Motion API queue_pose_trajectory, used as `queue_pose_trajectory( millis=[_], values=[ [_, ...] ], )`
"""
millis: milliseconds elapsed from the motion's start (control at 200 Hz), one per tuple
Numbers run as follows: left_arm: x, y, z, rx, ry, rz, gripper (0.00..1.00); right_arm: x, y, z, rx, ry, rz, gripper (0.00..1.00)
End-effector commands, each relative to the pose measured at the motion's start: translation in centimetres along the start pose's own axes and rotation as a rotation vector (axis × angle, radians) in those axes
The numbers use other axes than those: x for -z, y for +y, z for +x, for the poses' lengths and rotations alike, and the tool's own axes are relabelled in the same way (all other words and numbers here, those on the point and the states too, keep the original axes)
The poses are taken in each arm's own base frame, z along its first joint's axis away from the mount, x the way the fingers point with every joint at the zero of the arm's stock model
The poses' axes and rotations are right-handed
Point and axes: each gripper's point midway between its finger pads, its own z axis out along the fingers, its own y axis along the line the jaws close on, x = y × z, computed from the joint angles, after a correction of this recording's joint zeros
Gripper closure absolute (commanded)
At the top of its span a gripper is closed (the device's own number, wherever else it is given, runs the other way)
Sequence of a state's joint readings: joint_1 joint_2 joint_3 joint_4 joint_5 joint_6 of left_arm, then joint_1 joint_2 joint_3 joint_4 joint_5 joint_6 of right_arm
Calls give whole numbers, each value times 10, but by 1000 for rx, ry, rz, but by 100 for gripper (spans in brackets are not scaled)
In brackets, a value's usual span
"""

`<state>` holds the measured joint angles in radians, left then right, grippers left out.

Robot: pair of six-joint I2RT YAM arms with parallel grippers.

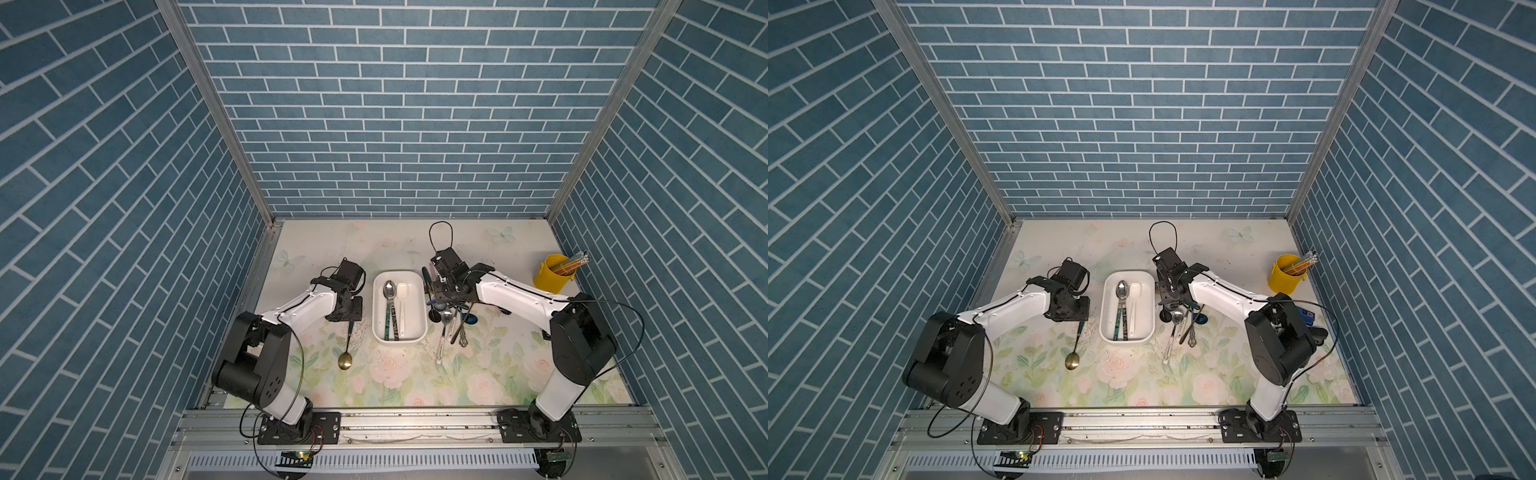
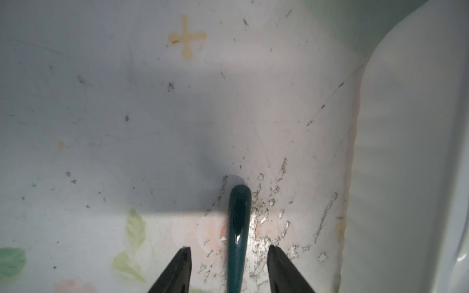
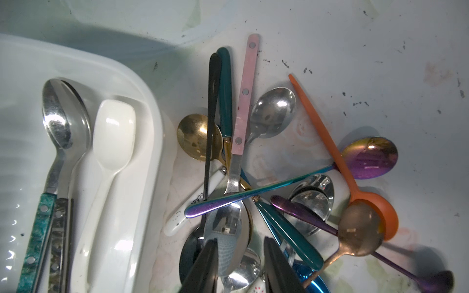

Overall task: Put the spoon into the storage box
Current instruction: Pick up the spoon from the center of the board.

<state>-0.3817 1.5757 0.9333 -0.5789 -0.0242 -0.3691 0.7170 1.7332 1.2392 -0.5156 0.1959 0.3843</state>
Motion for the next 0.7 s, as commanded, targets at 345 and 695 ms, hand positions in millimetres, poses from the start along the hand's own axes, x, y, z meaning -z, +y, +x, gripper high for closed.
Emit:
queue_pose_trajectory(
  millis=[345,695],
  values=[
    [-32,7,40,-10,114,-6,58,2,-6,5,15,-3,18,66],
    [-37,6,47,-14,138,4,84,-2,-4,7,42,-11,1,67]
  ],
)
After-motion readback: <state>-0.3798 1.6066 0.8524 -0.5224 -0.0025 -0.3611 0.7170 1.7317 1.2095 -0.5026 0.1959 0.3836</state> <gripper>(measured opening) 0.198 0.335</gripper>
